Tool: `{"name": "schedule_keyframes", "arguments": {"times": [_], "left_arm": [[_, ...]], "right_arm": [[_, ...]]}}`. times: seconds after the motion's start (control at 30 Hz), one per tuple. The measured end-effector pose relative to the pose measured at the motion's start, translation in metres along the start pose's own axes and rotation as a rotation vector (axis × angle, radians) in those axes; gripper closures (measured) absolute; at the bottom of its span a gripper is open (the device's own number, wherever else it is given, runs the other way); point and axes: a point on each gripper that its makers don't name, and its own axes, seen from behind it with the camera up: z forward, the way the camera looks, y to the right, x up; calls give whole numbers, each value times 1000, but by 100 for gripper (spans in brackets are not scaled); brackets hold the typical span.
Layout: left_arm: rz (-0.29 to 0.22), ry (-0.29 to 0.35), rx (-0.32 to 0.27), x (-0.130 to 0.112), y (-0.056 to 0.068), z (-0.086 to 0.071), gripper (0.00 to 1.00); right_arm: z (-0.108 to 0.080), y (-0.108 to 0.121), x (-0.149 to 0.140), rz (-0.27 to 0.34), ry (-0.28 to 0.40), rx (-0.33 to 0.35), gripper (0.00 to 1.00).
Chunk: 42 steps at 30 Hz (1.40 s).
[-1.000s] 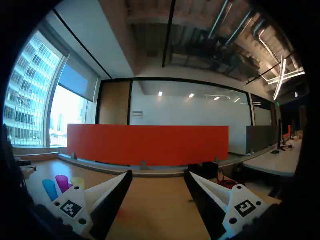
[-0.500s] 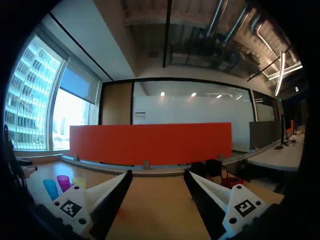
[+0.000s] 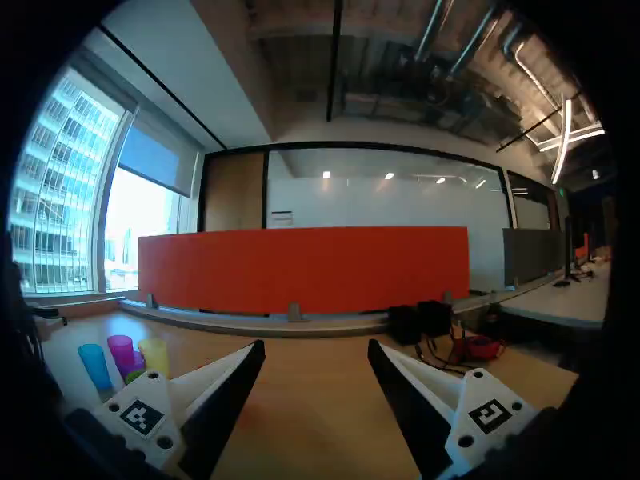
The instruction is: Pour water
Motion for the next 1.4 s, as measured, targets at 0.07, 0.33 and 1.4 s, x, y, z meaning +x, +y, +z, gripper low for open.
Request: {"name": "schedule_keyframes", "arguments": {"times": [0.07,0.33,1.4], "left_arm": [[0,0,0,0,0,0,2],[0,0,0,0,-1,0,2],[0,0,0,0,-2,-1,2]], "right_arm": [[-2,0,-7,-3,-6,0,0],[-6,7,-29,-18,-30,-20,0],[-15,9,-53,-26,-71,-27,0]]}}
